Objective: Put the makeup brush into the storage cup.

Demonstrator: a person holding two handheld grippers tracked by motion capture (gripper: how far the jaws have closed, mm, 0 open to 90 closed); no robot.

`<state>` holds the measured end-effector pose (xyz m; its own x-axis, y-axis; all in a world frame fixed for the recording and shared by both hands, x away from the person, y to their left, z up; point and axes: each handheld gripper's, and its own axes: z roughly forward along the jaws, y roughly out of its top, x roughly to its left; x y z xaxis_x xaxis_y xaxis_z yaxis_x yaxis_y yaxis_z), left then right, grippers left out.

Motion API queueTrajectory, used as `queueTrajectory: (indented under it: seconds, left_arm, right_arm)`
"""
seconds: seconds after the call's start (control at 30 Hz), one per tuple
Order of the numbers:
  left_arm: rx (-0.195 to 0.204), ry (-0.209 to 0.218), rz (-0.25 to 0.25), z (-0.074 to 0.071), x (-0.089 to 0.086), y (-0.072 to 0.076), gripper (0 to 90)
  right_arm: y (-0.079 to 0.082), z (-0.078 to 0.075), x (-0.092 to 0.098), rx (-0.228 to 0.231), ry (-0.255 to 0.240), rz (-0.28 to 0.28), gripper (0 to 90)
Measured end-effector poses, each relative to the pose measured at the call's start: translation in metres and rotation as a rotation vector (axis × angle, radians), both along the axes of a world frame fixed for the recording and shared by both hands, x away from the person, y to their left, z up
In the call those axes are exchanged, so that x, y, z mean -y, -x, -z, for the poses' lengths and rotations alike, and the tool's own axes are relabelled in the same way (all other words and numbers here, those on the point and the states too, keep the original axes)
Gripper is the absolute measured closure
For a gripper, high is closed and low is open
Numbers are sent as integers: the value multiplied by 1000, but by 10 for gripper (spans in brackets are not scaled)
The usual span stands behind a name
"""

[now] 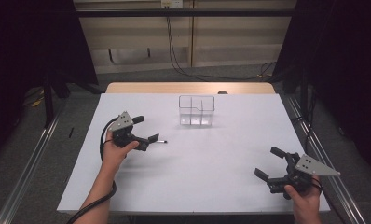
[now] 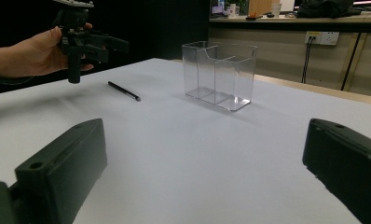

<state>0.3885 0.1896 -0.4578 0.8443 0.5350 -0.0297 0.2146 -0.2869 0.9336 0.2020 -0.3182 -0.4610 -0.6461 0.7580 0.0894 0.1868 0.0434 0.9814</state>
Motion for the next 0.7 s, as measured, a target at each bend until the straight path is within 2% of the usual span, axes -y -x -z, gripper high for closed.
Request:
queueTrajectory:
  seconds: [0.07, 0.2, 0.23, 0.33, 0.47, 0.57, 0.63, 0.7]
  left_arm:
    - [-7, -5, 8, 0, 0, -1, 0]
    - [-52, -71, 12, -2, 2, -7, 0]
    - [-52, -71, 12, -2, 2, -7, 0]
    - [-73, -127, 22, -3, 4, -11, 0]
    - [-112, -145, 31, -3, 7, -14, 0]
    - [-124, -195, 46, -4, 9, -16, 0]
    - [-132, -199, 48, -4, 9, -17, 0]
    - [-163, -224, 56, -4, 10, -19, 0]
  right_arm:
    - [0, 0, 0, 1, 1, 0, 0]
    - [0, 0, 0, 0, 1, -1, 0]
    - [0, 0, 0, 0, 1, -1, 0]
    - [0, 0, 0, 0, 1, -1, 0]
    - [0, 0, 1, 1, 1, -1, 0]
    - [0, 0, 1, 0, 3, -1, 0]
    - [0, 0, 1, 0, 3, -2, 0]
    - [0, 0, 1, -1, 4, -1, 0]
